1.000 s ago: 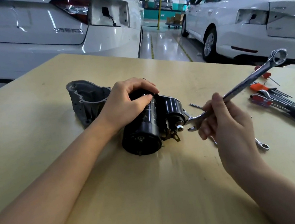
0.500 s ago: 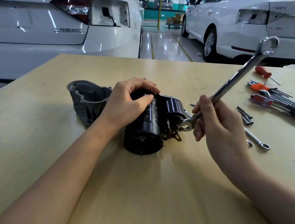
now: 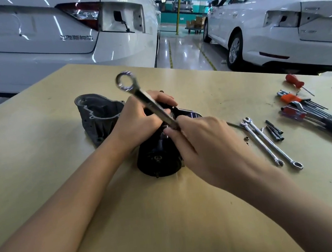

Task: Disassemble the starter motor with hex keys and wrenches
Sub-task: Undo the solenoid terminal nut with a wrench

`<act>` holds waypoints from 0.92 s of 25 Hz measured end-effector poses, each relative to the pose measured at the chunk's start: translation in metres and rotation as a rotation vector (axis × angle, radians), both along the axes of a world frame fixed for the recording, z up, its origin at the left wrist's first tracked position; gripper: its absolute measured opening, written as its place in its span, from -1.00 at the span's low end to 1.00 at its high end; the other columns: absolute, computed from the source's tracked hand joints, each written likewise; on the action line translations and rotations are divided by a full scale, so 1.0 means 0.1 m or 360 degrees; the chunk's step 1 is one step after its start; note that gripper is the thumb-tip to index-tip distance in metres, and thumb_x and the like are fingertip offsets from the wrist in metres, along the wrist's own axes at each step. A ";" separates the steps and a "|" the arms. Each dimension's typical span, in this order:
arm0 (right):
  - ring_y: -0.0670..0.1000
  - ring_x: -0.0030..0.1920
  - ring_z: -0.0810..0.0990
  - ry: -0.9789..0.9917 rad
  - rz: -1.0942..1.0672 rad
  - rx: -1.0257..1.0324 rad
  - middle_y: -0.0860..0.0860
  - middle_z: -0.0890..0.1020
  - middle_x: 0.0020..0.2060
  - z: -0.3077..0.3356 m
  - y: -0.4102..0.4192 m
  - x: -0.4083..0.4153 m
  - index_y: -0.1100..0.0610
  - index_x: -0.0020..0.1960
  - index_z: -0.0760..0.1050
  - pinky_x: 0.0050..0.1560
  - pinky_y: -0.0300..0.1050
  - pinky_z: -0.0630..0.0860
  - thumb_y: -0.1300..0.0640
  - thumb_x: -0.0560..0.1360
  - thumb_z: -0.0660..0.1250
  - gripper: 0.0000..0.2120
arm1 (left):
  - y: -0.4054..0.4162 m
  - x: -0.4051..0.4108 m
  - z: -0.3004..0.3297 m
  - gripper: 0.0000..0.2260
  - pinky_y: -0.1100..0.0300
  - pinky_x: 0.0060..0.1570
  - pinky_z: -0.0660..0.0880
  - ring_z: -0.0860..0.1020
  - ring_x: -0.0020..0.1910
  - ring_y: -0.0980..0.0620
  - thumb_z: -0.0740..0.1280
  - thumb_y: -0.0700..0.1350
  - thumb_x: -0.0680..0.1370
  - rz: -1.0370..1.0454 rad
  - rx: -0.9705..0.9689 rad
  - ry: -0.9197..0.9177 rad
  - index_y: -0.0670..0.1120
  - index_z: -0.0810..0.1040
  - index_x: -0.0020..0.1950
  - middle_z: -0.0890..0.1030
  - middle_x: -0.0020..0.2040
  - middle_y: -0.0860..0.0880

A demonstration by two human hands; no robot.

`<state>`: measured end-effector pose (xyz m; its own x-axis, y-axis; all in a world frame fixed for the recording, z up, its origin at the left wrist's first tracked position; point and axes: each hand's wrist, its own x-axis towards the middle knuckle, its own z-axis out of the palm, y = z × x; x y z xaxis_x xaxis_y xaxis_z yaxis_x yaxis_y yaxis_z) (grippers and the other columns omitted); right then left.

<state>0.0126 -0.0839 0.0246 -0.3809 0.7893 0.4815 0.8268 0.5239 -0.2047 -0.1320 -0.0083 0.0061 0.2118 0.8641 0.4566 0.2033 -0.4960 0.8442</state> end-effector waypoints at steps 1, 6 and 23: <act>-0.05 -0.49 0.31 0.0186 -0.0007 0.0075 -0.10 0.30 -0.51 -0.04 -0.02 0.06 0.08 -0.29 0.26 -0.42 -0.10 0.19 -0.01 0.62 0.16 -0.66 | 0.00 0.01 0.00 -0.85 0.28 0.18 0.49 0.60 0.11 0.08 0.36 -0.28 0.43 0.0014 -0.0021 -0.0008 -0.09 0.64 -0.06 0.67 0.03 -0.07; -0.06 -0.54 0.34 0.1710 -0.0198 -0.0208 -0.06 0.37 -0.61 -0.19 -0.05 0.39 0.06 -0.31 0.45 -0.44 -0.17 0.31 -0.06 0.60 0.17 -0.64 | -0.02 0.00 0.02 -0.80 0.23 0.21 0.48 0.59 0.13 0.06 0.34 -0.39 0.50 0.0037 -0.0051 0.0059 -0.11 0.65 -0.05 0.66 0.05 -0.05; -0.10 -0.53 0.27 0.0986 -0.0151 -0.0012 -0.09 0.34 -0.57 -0.15 0.01 0.26 0.09 -0.32 0.36 -0.50 -0.20 0.23 -0.01 0.60 0.18 -0.65 | -0.02 0.00 0.02 -0.78 0.23 0.16 0.51 0.62 0.06 0.05 0.34 -0.38 0.50 0.0030 -0.0051 0.0014 -0.09 0.65 -0.02 0.68 0.00 -0.07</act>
<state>0.0387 -0.0831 0.0098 0.0393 0.8103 0.5847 0.5965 0.4505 -0.6643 -0.1320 -0.0099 0.0077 0.1992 0.8821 0.4269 0.2202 -0.4647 0.8576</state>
